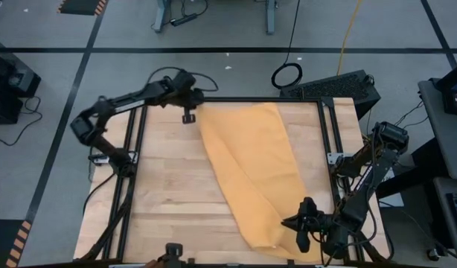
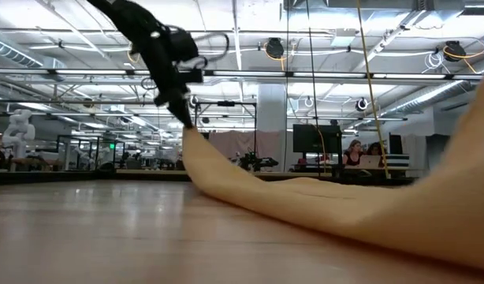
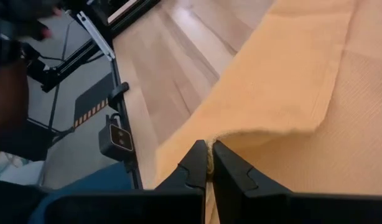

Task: Roll towel
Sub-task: Fold the yellow towel

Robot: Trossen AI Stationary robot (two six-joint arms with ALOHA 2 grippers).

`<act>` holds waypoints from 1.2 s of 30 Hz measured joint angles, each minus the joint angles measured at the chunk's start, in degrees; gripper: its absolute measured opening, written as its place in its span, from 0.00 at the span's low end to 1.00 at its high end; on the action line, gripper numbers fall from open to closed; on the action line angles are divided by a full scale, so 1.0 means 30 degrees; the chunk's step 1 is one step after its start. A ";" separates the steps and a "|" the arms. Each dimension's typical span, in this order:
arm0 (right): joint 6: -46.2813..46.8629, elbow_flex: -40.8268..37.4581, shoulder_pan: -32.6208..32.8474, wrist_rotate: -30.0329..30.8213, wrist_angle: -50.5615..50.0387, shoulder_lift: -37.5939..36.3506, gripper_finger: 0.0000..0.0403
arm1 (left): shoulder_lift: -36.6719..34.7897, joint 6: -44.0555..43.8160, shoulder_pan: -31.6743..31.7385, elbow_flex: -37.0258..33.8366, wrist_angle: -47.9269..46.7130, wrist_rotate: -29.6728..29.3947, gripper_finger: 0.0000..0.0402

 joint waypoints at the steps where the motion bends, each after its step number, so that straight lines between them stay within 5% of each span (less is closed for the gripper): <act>1: -0.0093 0.0000 -0.0027 -0.0013 0.0080 0.0000 0.01 | -0.0566 -0.0138 0.0002 0.0000 -0.0037 -0.0003 0.01; 8: -0.0241 0.0000 -0.0043 0.0303 0.0182 0.0000 0.01 | -0.3675 -0.2352 -0.0462 0.0000 -0.1993 -0.1682 0.00; 17: -0.1665 0.0000 -0.0754 0.1326 0.1147 0.0007 0.01 | -0.6172 -0.8445 -0.2258 0.0000 -0.4399 -1.0500 0.00; 28: -0.2656 0.0007 -0.1413 0.2292 0.3627 0.0588 0.01 | -0.3942 -0.7938 -0.2227 0.0000 -0.2961 -0.8159 0.03; 36: -0.3256 0.0007 -0.2172 0.2445 0.6377 0.1482 0.01 | -0.3258 -0.9024 -0.2371 0.0000 -0.4254 -0.4539 0.44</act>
